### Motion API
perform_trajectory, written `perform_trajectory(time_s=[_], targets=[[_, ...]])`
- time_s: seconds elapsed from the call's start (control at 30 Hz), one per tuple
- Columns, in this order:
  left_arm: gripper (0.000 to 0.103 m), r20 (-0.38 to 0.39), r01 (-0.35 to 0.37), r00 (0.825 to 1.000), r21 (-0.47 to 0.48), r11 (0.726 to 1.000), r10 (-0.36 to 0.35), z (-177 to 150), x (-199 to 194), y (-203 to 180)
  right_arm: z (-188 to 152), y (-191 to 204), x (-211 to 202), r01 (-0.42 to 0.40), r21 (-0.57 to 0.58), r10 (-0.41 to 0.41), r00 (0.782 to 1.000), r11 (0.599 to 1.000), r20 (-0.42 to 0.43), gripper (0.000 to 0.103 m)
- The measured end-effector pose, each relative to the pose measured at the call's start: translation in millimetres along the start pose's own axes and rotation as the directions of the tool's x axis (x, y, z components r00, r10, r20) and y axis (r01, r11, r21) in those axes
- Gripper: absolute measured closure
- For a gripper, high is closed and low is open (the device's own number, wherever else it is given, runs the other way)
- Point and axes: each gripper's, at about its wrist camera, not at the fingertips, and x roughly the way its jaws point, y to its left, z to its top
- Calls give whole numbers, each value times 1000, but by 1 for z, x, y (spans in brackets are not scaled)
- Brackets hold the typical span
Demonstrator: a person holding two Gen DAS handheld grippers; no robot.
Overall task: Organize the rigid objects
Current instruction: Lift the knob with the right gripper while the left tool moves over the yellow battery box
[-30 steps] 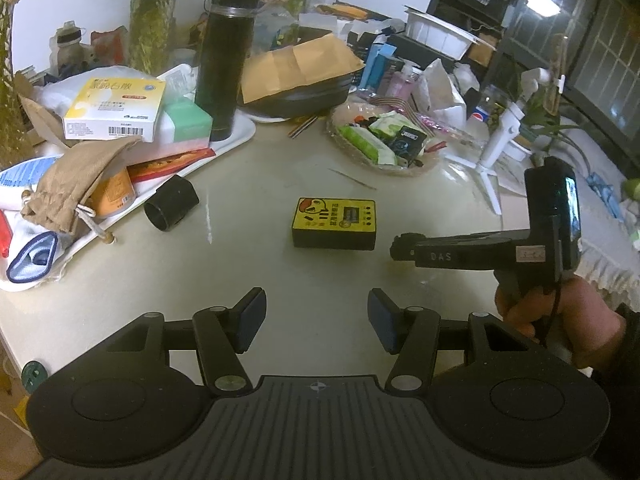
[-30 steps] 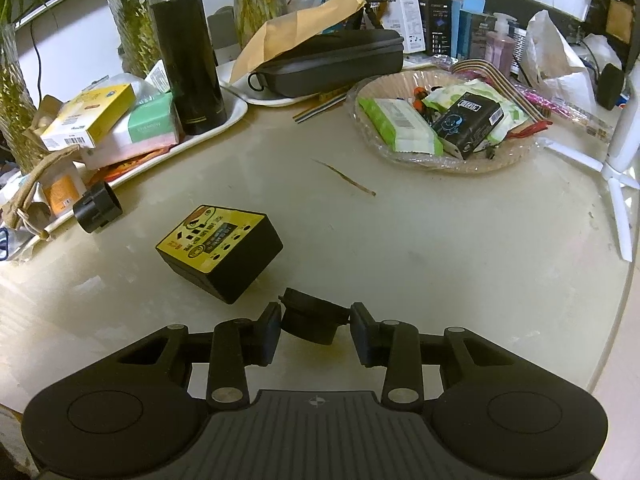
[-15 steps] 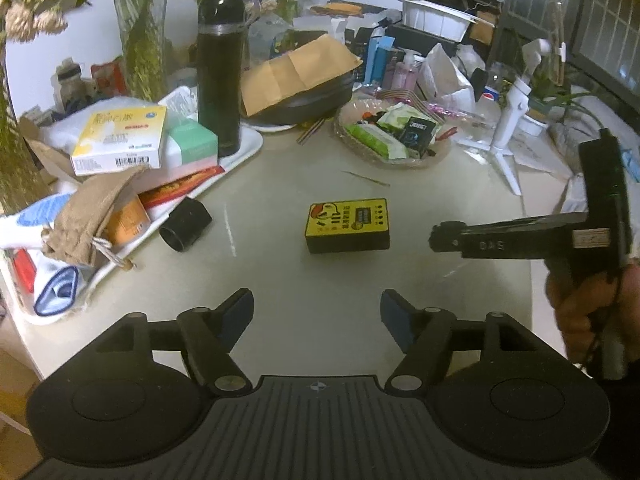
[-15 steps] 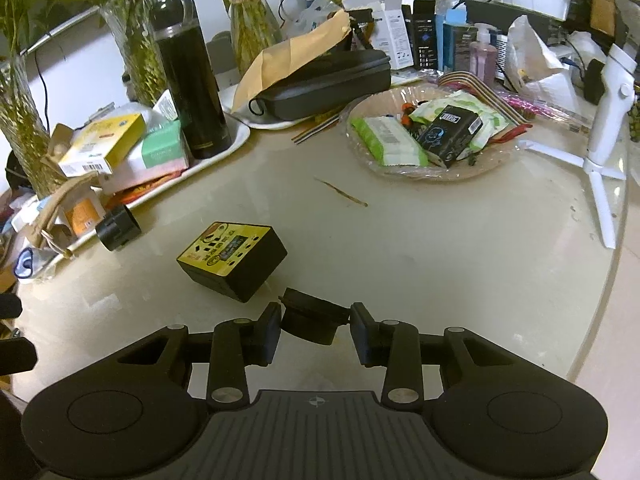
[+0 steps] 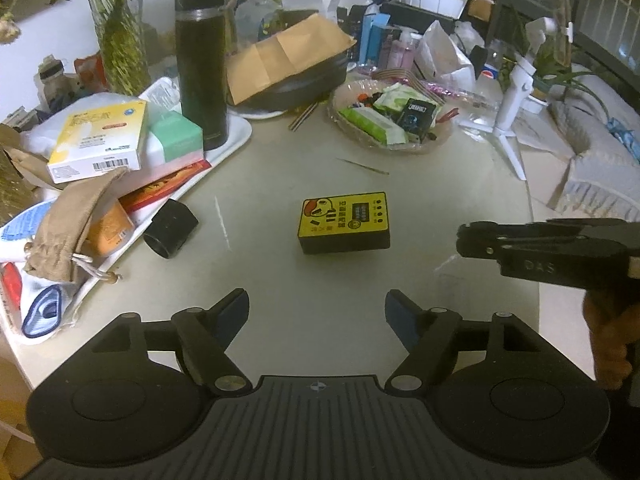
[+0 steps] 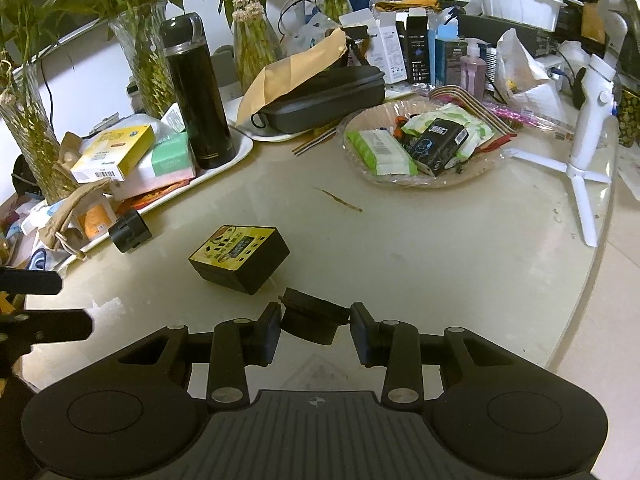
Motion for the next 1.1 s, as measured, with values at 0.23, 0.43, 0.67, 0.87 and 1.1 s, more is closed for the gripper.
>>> perform_trajectory(time_s=[0.23, 0.43, 0.67, 0.87, 1.1], targets=[[18, -19, 32, 999, 12, 999, -32, 11, 16, 0, -4, -4, -13, -1, 19, 1, 1000, 1000, 19, 63], [5, -32, 63, 997, -17, 998, -64, 23, 30, 3, -8, -8, -22, 3, 37, -4, 1000, 999, 28, 63], [5, -55, 69, 996, -32, 997, -70, 38, 55, 4, -9, -15, -26, -11, 68, 10, 1000, 998, 26, 63], [5, -61, 77, 995, -28, 997, -79, 46, 79, 1, -9, -19, -26, -20, 91, 17, 1000, 996, 26, 63], [5, -92, 100, 990, -48, 994, -104, 52, 107, -2, -9, -23, -27, -30, 112, 26, 999, 993, 31, 63]])
